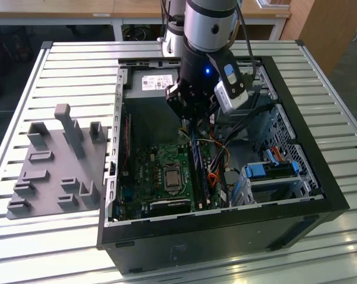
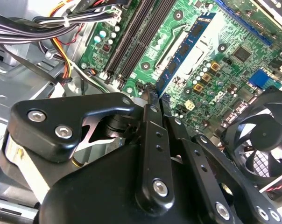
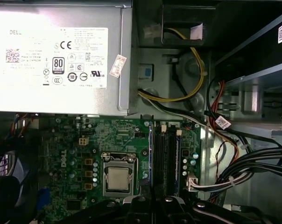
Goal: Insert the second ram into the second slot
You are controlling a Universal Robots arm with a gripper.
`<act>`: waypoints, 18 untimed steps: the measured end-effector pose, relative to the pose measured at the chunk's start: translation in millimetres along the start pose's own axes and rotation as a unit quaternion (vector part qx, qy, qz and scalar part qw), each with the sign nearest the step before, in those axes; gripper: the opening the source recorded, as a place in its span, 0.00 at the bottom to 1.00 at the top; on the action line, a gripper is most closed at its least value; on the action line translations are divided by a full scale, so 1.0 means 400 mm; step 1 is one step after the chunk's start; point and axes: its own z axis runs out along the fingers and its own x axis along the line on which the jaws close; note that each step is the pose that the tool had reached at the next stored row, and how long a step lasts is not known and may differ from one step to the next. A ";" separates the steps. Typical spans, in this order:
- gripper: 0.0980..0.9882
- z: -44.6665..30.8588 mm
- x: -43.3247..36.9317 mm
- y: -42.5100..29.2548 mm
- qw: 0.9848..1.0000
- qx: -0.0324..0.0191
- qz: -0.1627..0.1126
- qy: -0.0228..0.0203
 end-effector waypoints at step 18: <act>0.04 0.026 -0.001 -0.004 1.000 -0.005 0.000 0.000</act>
